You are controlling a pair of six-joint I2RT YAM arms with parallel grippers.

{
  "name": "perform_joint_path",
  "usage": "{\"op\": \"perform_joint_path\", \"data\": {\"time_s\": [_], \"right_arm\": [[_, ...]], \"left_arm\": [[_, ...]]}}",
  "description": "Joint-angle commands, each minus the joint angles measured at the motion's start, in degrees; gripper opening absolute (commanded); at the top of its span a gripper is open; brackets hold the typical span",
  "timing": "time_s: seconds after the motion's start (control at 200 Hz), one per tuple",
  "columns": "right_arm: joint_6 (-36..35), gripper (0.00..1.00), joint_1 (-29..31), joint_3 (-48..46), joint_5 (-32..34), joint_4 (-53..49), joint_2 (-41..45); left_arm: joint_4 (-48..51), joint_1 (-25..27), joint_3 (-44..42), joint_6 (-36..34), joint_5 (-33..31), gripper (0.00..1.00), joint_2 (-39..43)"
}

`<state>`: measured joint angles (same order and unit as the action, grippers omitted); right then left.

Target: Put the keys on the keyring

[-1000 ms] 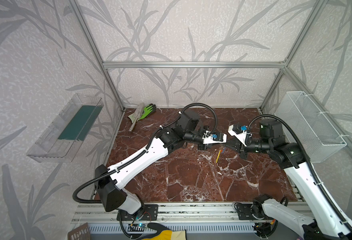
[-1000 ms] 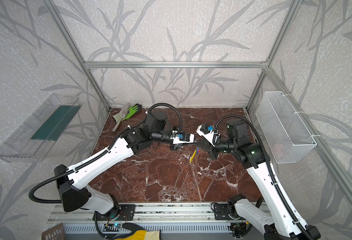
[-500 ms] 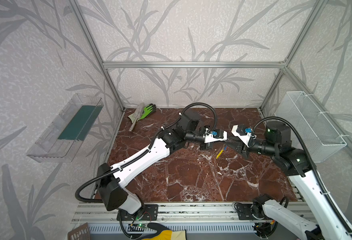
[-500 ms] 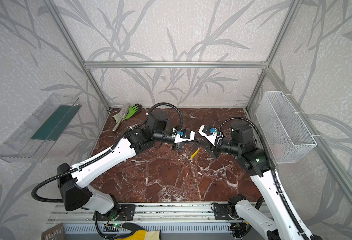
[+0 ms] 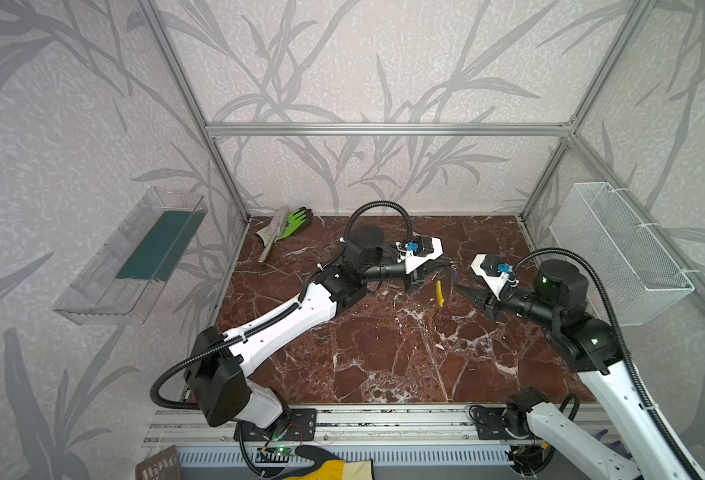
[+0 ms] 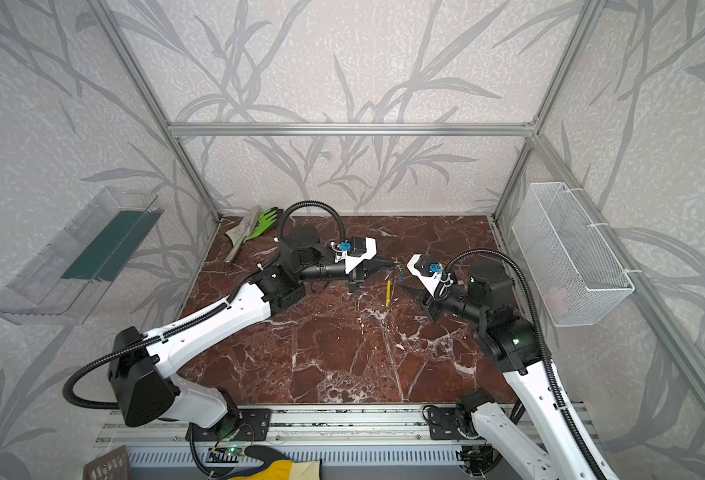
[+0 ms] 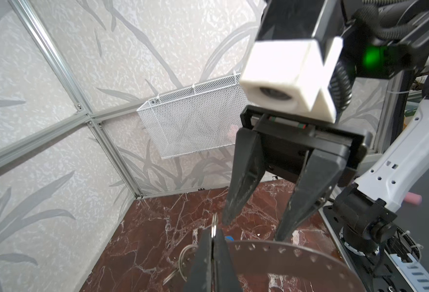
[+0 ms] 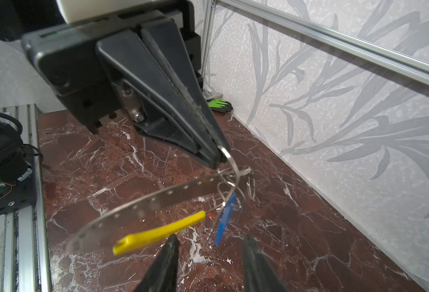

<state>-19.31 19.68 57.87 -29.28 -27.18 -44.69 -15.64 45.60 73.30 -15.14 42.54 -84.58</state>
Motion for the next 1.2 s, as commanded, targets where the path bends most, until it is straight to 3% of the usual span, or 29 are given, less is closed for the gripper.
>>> {"op": "perform_joint_path", "data": {"time_s": [0.0,0.34,0.68,0.76,0.915,1.1,1.195], "right_arm": [[3.5,0.42,0.2,-1.0,-0.9,5.5,-0.2],[6.0,0.39,0.3,-1.7,-2.2,11.0,-2.3],[6.4,0.23,0.3,-2.3,-2.6,13.5,-3.1],[6.6,0.24,0.3,-2.4,-3.0,13.6,-3.3],[7.0,0.37,0.3,-2.8,-2.9,14.8,-3.1],[6.8,0.35,0.3,-2.5,-2.6,15.5,-3.5],[6.3,0.28,0.3,-2.5,-1.7,15.7,-3.2]], "left_arm": [[-6.0,-0.2,-1.2,3.5,0.6,0.00,2.2],[-8.7,0.0,-2.2,5.5,1.2,0.00,2.8],[-11.9,-0.1,-2.5,7.5,0.7,0.00,1.5],[-13.1,-0.1,-2.5,8.1,0.4,0.00,1.1],[-13.8,-0.1,-2.4,8.3,0.1,0.00,0.4],[-14.3,-0.1,-2.2,8.6,0.5,0.00,-0.2],[-14.3,-0.2,-2.2,8.6,0.5,0.00,-0.4]]}}
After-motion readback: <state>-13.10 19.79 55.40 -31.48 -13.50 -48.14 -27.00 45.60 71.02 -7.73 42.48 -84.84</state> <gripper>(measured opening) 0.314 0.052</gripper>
